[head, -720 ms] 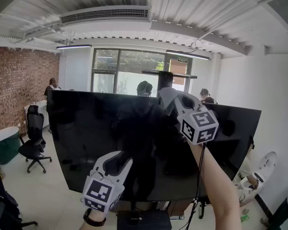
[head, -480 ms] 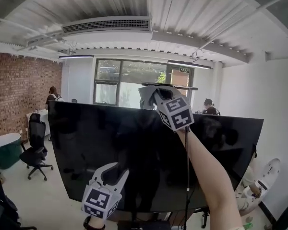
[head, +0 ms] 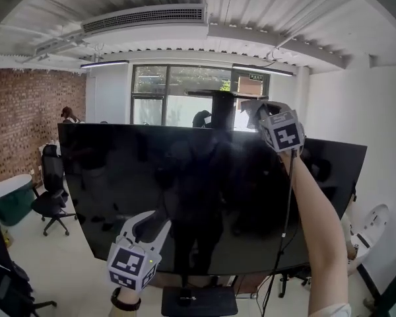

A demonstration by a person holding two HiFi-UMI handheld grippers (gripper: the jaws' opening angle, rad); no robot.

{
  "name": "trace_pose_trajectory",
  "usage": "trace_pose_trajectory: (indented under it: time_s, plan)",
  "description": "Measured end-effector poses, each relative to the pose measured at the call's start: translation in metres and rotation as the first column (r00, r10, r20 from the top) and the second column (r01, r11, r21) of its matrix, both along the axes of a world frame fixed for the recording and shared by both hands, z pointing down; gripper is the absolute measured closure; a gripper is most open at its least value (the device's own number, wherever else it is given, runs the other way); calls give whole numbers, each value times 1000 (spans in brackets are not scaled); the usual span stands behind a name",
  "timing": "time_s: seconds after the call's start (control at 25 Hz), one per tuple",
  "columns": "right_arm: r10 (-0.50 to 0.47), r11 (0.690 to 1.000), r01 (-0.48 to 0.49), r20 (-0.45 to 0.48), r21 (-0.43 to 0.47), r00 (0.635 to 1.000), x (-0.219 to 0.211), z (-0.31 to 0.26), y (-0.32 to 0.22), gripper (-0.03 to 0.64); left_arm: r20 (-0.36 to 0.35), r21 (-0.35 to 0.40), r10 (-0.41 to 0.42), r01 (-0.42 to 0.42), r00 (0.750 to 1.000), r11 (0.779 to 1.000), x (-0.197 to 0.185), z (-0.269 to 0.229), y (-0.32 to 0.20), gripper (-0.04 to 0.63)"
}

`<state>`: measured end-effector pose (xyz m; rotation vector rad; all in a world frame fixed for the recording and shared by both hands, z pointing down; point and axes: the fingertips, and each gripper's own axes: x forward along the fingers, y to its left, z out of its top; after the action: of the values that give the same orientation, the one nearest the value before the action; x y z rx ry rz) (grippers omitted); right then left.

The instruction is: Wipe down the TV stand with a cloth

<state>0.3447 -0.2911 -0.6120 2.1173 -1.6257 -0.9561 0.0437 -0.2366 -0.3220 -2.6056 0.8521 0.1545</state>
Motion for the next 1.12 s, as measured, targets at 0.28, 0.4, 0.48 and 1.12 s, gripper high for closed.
trace_pose_trajectory:
  time_s: [0.28, 0.4, 0.48, 1.12]
  plan:
    - [-369, 927, 353, 136, 128, 919, -40, 131, 96, 609, 18, -71, -3, 4, 1000, 997, 44, 47, 0, 436]
    - [-454, 890, 451, 236, 71, 859, -68, 285, 82, 609, 61, -140, 16, -8, 998, 990, 69, 122, 3, 436]
    - [-455, 879, 477, 291, -4, 842, -86, 389, 71, 609, 94, -200, 10, 9, 996, 980, 69, 186, 1, 437]
    - [-316, 826, 527, 610, -200, 727, -123, 894, -58, 609, 153, -387, 0, 60, 988, 920, 44, 590, -66, 440]
